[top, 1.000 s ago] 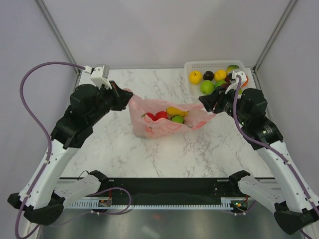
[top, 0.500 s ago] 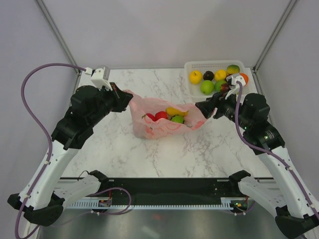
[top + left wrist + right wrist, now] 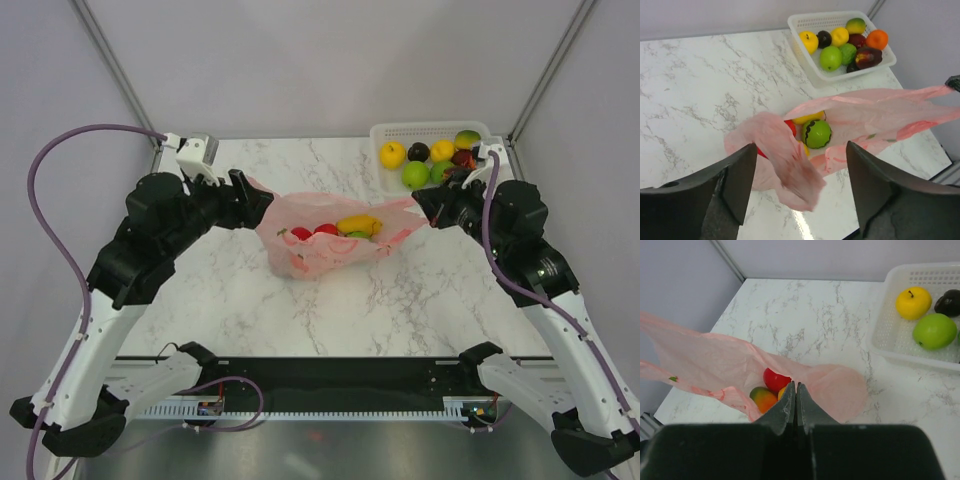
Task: Place the fake fruits into the plastic bag and tie a complex knot
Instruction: Adjust the plastic bag at the center of the board.
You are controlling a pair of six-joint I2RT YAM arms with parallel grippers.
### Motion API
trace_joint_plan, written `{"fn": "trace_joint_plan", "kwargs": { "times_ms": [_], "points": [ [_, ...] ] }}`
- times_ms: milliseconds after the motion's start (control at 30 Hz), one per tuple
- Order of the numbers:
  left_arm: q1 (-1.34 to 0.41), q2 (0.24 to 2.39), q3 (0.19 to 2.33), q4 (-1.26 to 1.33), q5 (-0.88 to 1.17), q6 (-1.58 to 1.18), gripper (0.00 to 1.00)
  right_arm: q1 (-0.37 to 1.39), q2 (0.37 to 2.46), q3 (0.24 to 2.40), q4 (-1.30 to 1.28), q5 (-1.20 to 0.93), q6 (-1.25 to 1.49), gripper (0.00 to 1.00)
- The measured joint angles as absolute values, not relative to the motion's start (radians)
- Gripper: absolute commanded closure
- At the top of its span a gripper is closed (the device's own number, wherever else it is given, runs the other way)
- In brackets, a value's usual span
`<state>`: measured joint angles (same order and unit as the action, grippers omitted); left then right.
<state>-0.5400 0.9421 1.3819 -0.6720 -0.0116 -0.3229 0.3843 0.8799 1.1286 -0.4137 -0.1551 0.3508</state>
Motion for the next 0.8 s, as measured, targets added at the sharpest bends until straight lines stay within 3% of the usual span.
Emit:
{"fn": "trace_joint_plan", "kwargs": {
  "times_ms": [33,133,367,800],
  "points": [
    [-0.54,0.945,1.402,-0.685,-0.022,-0.311,0.06,0.384,0.881,1.151,-0.428,-0.138,0.357,1.0],
    [-0.54,0.964,1.483,-0.709,-0.042,-0.267,0.0,0.384,0.886,1.21,-0.448,-0.093,0.371,1.0],
    [-0.541,1.12,1.687,-0.683,0.059,-0.142,0.05,0.384,0.941,1.235,-0.465,-0.036,0.382,1.0],
    [-0.792,1.48,1.698,-0.432,0.369,0.156,0.03,0.384,0.969,1.242,-0.494,0.087,0.397,1.0]
  ]
}}
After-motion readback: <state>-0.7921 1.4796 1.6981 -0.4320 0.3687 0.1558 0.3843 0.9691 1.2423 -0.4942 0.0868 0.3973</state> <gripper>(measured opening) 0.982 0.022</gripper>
